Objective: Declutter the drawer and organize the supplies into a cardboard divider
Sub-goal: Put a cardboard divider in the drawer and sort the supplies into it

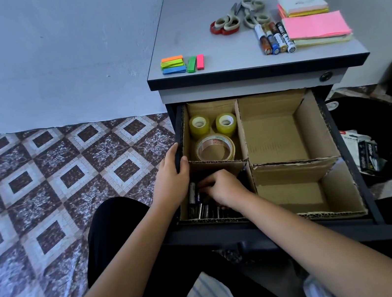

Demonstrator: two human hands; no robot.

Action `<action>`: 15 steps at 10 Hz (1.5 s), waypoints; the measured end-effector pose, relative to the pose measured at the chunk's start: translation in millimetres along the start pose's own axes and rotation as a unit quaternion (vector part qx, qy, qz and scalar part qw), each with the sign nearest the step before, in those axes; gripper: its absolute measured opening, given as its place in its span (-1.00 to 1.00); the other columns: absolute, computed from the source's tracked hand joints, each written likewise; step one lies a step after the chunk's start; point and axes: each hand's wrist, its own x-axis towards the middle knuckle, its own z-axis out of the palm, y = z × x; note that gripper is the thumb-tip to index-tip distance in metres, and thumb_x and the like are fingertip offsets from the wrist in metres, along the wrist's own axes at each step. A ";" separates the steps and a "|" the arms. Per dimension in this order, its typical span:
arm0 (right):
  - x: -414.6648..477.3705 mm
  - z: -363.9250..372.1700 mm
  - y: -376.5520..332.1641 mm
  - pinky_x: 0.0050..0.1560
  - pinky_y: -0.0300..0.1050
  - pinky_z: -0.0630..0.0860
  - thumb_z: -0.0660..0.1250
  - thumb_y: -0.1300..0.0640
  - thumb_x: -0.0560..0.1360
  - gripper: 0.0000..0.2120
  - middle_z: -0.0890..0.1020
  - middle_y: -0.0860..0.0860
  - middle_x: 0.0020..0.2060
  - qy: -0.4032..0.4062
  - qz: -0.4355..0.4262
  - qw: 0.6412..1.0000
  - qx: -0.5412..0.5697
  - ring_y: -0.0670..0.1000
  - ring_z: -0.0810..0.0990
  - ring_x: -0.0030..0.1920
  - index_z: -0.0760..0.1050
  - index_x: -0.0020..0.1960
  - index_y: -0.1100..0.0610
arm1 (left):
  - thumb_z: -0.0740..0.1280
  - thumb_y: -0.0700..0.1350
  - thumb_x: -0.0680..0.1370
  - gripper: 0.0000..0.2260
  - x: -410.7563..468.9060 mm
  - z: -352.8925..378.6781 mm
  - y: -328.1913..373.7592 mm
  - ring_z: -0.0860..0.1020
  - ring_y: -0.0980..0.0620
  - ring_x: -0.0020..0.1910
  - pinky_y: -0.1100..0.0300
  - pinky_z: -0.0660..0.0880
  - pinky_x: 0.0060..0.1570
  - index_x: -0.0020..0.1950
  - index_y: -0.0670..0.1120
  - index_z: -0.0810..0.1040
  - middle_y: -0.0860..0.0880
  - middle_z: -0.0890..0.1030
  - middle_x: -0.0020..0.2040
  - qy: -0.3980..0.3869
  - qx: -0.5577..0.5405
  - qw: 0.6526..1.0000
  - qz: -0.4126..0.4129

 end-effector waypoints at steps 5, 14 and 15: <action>-4.5 -37.1 -19.9 -0.39 -0.19 0.33 0.20 0.40 0.48 -0.77 0.37 0.04 -0.42 -0.153 -0.115 0.871 -0.453 0.08 0.45 -0.30 0.37 -0.33 0.23 | 0.12 0.03 0.62 -0.59 0.3 -0.2 0.9 0.41 -0.12 0.29 -0.02 0.41 0.20 0.48 0.08 0.20 -0.11 0.44 0.33 0.000 0.003 1.000 -0.012; 31.2 -20.9 -5.6 -0.43 -0.36 0.41 0.26 0.29 0.53 -0.78 0.66 0.13 -0.12 -0.228 -0.098 0.929 -0.276 -0.01 0.54 -0.25 0.57 0.15 0.26 | 0.13 -0.02 0.63 -0.60 0.4 0.0 -1.2 0.32 -0.01 0.39 0.13 0.28 0.27 0.47 0.04 0.22 -0.06 0.37 0.41 0.000 -0.004 1.000 0.001; 25.4 -26.3 -8.4 -0.42 -0.34 0.42 0.25 0.29 0.54 -0.76 0.63 0.07 -0.22 -0.236 -0.091 0.932 -0.259 -0.10 0.48 -0.37 0.57 0.18 0.24 | 0.13 -0.01 0.63 -0.60 -0.4 0.1 -0.3 0.33 -0.01 0.38 0.16 0.28 0.24 0.47 0.05 0.22 -0.05 0.37 0.41 -0.001 -0.002 1.000 0.000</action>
